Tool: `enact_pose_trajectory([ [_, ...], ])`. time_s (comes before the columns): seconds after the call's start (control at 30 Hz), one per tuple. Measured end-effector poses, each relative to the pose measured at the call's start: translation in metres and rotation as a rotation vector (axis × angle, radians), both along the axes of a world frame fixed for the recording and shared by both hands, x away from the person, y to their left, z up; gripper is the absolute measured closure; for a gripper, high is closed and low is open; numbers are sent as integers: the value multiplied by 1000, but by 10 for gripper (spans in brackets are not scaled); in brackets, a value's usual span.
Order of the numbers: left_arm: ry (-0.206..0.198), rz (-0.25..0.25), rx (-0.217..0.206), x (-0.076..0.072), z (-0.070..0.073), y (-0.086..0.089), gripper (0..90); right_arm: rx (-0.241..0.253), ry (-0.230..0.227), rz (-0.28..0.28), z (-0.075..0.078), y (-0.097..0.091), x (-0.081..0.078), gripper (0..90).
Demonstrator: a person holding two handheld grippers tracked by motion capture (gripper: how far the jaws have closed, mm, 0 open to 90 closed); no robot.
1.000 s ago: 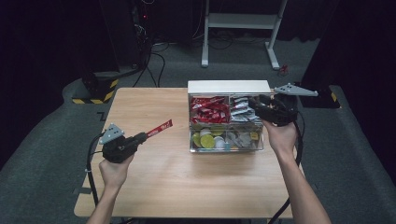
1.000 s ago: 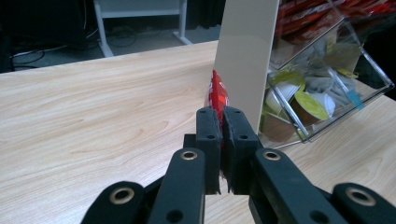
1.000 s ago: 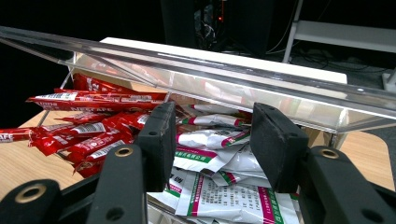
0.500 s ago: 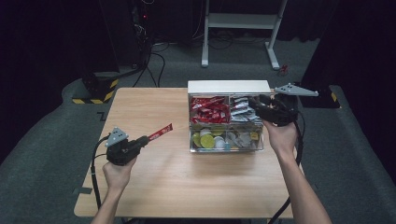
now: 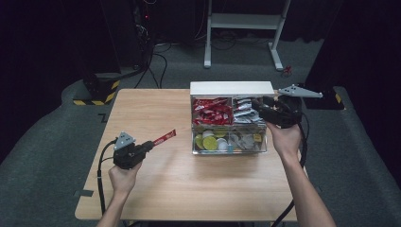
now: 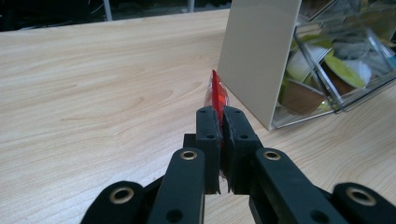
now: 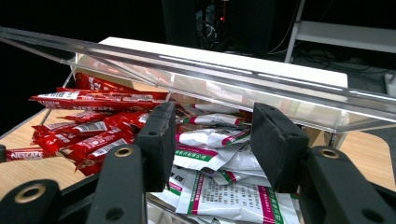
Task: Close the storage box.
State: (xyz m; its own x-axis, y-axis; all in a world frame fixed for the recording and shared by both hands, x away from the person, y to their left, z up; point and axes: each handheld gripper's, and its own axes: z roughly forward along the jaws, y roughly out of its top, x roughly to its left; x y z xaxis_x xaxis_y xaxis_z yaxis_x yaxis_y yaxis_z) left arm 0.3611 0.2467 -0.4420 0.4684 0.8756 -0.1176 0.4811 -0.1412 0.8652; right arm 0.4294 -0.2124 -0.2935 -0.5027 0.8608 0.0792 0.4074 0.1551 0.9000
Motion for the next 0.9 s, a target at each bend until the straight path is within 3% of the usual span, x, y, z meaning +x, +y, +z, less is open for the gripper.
enact_pose_trajectory([
  [0.57, 63, 23, 26, 6, -30, -3, 858, -16, 5, -1, 2, 0, -2, 500],
  [0.9, 107, 5, 57, 8, -40, -8, 853, -6, 7, 0, 1, -1, -2, 509],
])
